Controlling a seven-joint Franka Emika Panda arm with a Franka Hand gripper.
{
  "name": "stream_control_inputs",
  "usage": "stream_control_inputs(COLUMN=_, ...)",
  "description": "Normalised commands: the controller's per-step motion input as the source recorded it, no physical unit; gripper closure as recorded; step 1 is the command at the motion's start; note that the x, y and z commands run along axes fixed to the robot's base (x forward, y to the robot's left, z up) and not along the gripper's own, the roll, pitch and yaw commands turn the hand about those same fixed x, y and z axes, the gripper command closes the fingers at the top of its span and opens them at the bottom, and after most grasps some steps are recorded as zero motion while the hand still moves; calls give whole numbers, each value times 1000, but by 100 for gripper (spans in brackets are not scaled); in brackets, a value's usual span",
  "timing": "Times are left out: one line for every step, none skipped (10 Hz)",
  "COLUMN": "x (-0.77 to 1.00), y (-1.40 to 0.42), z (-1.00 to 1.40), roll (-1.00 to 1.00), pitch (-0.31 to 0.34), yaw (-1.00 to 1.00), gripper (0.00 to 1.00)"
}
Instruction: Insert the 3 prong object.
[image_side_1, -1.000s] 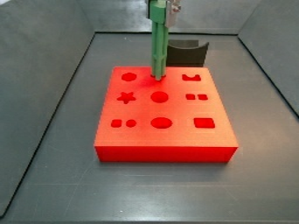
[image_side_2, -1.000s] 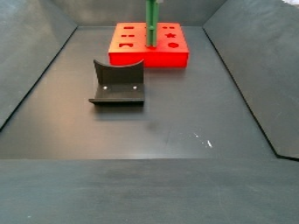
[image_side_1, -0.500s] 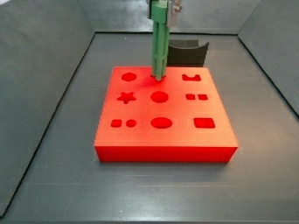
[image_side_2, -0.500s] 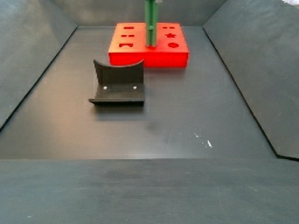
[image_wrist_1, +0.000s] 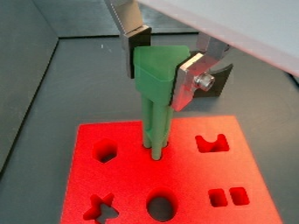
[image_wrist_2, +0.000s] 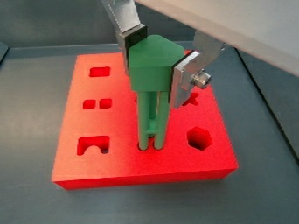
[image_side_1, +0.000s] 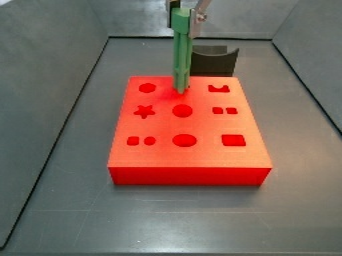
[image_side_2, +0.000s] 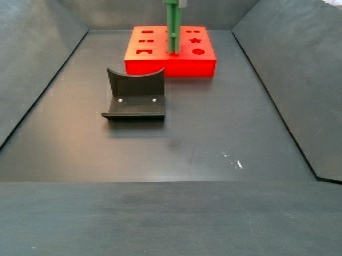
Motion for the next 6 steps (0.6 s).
stream_control_inputs(x=117, y=-17, z=-671, roll=60, pitch=0, yaw=-60, gripper=100)
stream_control_inputs(x=0, y=0, z=-843, roll=27, pitch=16, yaw=-111, gripper=100)
stream_control_inputs(x=217, y=69, z=-983, roll=0, pitch=130, yaw=-186, gripper=100)
stream_control_inputs(x=111, y=94, z=-849, roll=0, pitch=193, yaw=-263, gripper=100)
stream_control_inputs(x=54, y=111, z=-754, roll=0, pitch=231, yaw=-266, gripper=100)
stream_control_inputs(x=97, y=23, z=-854, roll=-7, pitch=166, yaw=-280, gripper=100)
